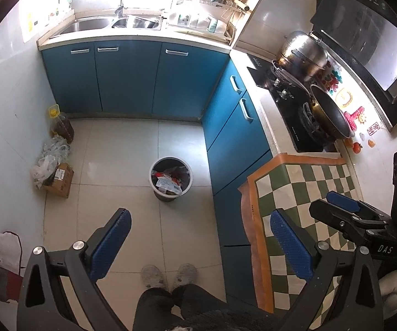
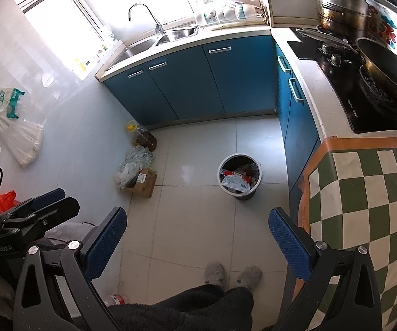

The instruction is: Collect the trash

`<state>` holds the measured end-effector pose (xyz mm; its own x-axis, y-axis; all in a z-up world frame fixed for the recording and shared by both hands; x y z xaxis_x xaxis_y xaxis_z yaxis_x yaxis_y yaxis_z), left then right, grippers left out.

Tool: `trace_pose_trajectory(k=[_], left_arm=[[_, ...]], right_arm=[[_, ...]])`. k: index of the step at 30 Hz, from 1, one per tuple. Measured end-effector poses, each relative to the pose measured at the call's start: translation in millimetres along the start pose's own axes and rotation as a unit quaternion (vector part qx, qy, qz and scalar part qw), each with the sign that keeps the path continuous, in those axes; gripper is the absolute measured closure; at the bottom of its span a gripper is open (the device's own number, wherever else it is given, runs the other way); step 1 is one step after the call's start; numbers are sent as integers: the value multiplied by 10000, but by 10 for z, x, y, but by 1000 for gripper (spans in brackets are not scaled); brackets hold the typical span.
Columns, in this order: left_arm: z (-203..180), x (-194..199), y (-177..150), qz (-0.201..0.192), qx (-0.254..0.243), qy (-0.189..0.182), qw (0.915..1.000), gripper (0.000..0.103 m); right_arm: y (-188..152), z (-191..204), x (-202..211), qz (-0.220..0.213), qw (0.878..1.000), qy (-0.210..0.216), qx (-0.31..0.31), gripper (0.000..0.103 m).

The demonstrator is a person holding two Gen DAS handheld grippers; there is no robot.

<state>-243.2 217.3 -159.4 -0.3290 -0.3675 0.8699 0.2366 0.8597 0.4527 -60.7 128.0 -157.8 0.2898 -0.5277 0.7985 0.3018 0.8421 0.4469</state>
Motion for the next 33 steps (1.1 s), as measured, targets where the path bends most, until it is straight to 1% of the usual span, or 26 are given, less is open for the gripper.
trace_pose_trajectory(k=[11, 33], left_arm=[[-21, 10, -59, 6, 96, -73, 9999, 0], [1, 38, -75, 17, 153, -126, 9998, 0]], right_arm=[[-4, -6, -24, 58, 9999, 84, 10, 0], [-89, -53, -22, 154, 9996, 235, 18, 0]])
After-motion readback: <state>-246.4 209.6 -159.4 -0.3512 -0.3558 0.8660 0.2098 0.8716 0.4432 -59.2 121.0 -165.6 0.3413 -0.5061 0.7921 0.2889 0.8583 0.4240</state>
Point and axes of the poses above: each gripper's, at about its wrist camera, not at the fingertips, and x roughly against the way its jaws point, z to its left, y to its top, the point moved 7 cm from there along -x, roughly the way its jaws point, and after that the axes turned 5 degrees about y, right-handed, at the moved point
